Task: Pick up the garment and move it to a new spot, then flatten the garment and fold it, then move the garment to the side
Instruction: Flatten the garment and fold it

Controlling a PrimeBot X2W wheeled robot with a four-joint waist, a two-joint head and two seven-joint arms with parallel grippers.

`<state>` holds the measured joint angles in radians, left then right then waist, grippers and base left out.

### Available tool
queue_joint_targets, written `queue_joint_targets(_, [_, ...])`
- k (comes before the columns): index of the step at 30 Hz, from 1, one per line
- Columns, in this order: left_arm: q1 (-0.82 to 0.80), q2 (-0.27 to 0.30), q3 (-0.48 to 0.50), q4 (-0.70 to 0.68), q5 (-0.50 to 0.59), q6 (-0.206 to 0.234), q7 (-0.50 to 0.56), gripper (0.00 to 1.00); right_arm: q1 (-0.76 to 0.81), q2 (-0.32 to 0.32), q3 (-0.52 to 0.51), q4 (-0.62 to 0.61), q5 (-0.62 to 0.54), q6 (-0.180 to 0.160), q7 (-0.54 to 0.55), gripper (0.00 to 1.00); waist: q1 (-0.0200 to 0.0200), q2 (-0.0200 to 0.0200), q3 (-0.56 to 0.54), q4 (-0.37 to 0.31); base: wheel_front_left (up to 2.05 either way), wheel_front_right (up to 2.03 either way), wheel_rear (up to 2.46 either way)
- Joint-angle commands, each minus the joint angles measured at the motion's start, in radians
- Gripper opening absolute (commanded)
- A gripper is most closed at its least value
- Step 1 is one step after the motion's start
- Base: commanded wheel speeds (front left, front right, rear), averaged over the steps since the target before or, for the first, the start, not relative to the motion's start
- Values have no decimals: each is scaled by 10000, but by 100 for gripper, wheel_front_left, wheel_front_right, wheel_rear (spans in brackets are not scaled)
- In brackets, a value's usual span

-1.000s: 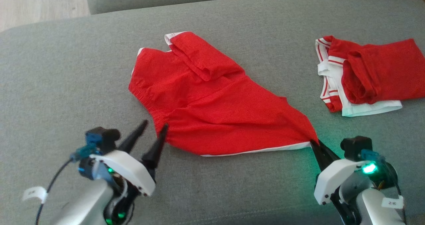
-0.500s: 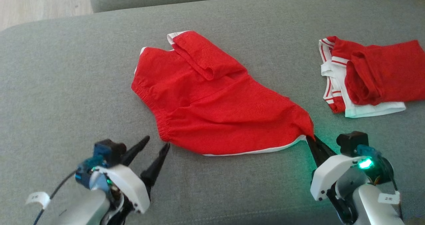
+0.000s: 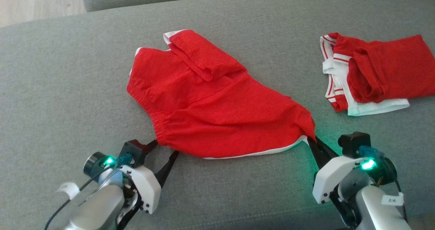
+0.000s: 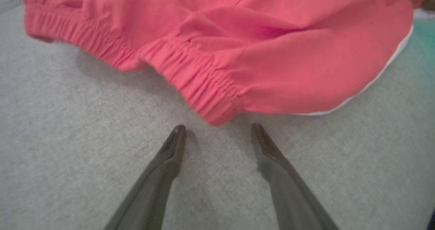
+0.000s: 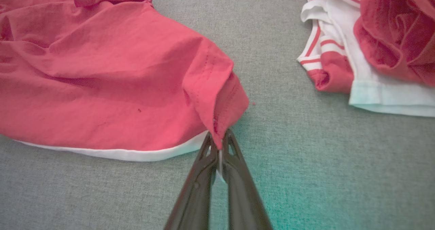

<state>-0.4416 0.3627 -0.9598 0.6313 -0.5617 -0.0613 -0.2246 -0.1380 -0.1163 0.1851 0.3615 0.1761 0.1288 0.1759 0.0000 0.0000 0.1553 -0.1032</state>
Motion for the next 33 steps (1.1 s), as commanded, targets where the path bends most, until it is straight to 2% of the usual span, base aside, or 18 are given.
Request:
queue_joint_targets(1, [-507, 108, 256, 65, 99, 41, -147, 100, -349, -85, 225, -326, 41, 19, -57, 0, 0, 0, 15, -44, 0, 0, 0])
queue_joint_targets(10, [-806, -331, 341, 837, 446, -57, -356, 100, -296, -91, 188, -337, 11, 19, -59, 0, 0, 0, 29, -131, 0, 0, 0])
queue_joint_targets(20, [-394, -85, 1007, -470, 1299, -185, -369, 100, -263, -63, 135, -291, -15, 19, -71, 0, 0, 0, 26, 51, 0, 0, 0])
queue_joint_targets(21, [-350, -69, 1062, -555, 1352, -222, -369, 65, -272, -64, 127, -293, -17, 19, -69, 0, 0, 0, 38, 70, 0, 0, 0])
queue_joint_targets(22, [-310, -57, 1103, -612, 1388, -269, -369, 24, -281, -65, 119, -294, -20, 19, -68, 0, 0, 0, 44, 88, 0, 0, 0])
queue_joint_targets(23, [-310, -57, 1103, -612, 1388, -269, -369, 24, -281, -65, 119, -294, -20, 19, -68, 0, 0, 0, 44, 88, 0, 0, 0])
queue_joint_targets(24, [-279, -44, 1121, -644, 1427, -320, -370, 0, -288, -66, 113, -292, -23, 19, -66, 0, 0, 0, 45, 102, 0, 0, 0])
queue_joint_targets(33, [-187, 72, 1105, -646, 1537, -613, -370, 0, -511, -197, -36, -416, -7, 19, -247, 0, 0, 0, -37, 240, 0, 0, 0])
